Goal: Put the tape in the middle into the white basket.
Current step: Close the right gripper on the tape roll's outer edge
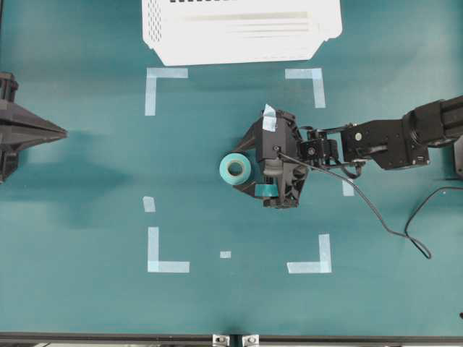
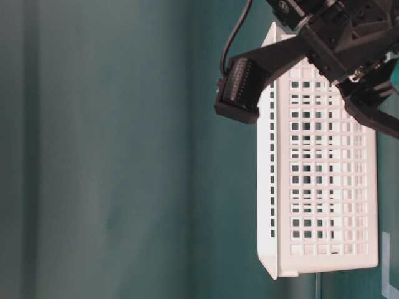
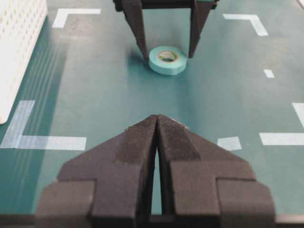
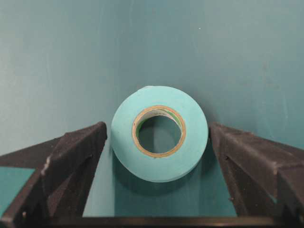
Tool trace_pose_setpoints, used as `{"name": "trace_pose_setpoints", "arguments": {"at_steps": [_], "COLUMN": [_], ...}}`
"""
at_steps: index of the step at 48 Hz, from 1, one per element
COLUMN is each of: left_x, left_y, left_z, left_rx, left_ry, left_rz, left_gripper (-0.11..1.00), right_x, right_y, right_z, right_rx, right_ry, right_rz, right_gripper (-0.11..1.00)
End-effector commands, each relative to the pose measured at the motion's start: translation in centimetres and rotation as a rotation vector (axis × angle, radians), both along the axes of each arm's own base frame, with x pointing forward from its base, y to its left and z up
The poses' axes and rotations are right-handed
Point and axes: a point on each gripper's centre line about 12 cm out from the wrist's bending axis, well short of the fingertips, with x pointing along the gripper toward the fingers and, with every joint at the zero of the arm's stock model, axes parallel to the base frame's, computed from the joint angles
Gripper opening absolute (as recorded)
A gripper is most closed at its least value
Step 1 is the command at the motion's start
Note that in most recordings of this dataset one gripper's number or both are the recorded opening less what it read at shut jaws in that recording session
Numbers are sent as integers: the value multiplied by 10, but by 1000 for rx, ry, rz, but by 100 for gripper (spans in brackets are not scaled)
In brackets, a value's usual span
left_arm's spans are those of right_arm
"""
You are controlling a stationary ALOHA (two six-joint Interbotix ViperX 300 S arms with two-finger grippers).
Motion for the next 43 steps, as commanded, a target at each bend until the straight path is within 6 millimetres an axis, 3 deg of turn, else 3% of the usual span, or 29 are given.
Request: {"name": "trace_pose_setpoints", "arguments": {"at_steps": [1, 43], "left_x": [2, 1], "left_y": [0, 0], "left_z": [5, 5], "left_rx": [0, 1], "left_ry": [-11, -9], "left_rz": [3, 3], "left_gripper": [-11, -11], "right_x": [7, 10], "right_y": [3, 3], "right_z": [10, 8], "right_rx": [3, 10], "right_ry": [-38, -36], "right_rz": [5, -1], "right_gripper": [100, 100]}}
